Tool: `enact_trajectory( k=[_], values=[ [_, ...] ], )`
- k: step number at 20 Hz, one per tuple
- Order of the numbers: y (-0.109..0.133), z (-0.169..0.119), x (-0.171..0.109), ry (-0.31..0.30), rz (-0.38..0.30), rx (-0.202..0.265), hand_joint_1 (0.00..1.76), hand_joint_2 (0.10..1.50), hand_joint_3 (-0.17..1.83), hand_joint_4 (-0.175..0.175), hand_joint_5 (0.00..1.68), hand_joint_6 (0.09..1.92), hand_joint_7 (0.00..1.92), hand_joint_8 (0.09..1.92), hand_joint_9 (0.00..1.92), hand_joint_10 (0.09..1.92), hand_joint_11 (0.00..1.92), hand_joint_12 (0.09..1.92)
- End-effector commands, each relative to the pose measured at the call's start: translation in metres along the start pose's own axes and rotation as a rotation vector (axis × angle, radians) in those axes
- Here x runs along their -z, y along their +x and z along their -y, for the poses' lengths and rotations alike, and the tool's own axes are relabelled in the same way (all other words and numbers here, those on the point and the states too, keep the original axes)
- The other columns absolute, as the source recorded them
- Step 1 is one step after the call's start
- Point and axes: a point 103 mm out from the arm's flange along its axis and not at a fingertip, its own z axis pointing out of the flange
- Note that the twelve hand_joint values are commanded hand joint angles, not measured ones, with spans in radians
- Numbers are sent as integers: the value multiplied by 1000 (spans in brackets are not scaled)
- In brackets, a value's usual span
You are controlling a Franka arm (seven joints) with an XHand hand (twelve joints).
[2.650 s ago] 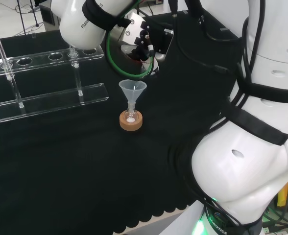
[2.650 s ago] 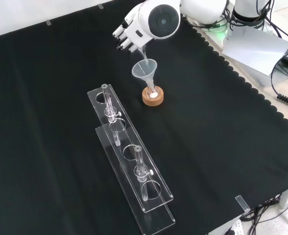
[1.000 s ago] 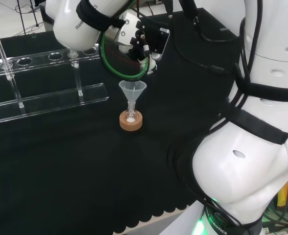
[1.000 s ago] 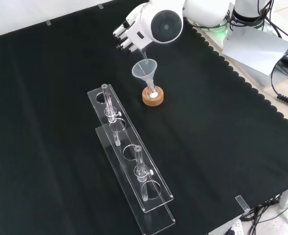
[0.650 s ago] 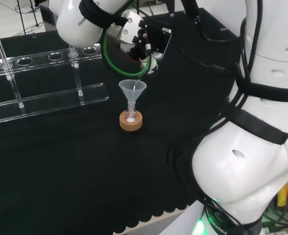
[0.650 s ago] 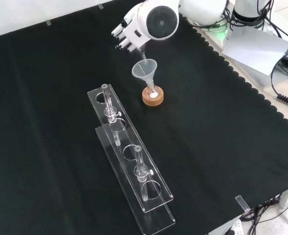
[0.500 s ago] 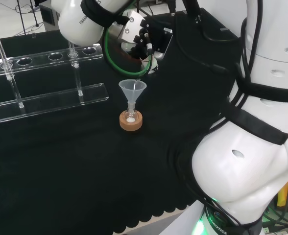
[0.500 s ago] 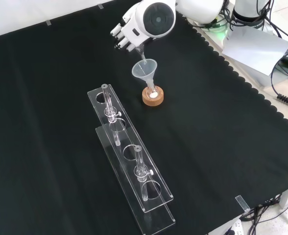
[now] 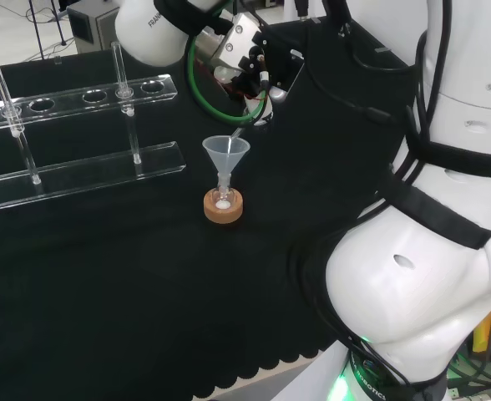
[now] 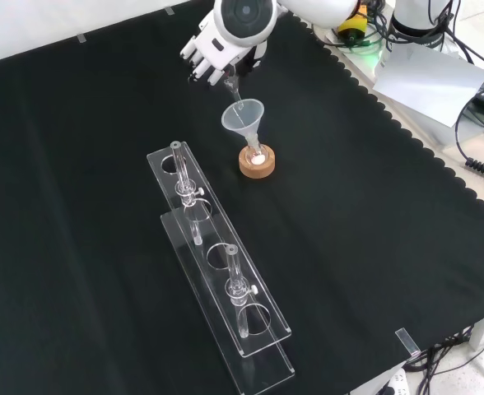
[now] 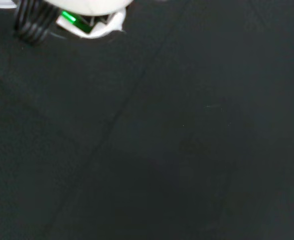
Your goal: Pour all the NaCl from the weighing funnel into the round-bottom flask.
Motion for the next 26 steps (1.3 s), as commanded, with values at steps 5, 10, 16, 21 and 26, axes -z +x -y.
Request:
enact_trajectory(
  k=[5, 10, 16, 21, 26],
  values=[
    [-9, -4, -17, -32, -142, 7, 1092, 661, 763, 175, 1138, 954, 488, 668, 818, 492, 565, 1208],
    [-14, -5, -25, -48, -211, 10, 1092, 661, 762, 175, 1138, 956, 491, 669, 818, 494, 564, 1210],
    [-23, -7, -32, -68, -271, 3, 1091, 662, 761, 175, 1136, 957, 493, 670, 819, 496, 565, 1212],
    [-28, -10, -37, -78, -328, -2, 1091, 663, 761, 175, 1135, 959, 495, 670, 819, 497, 565, 1212],
    [-32, -11, -39, -89, -366, -1, 1091, 664, 760, 175, 1134, 960, 496, 670, 819, 498, 564, 1213]
  ],
)
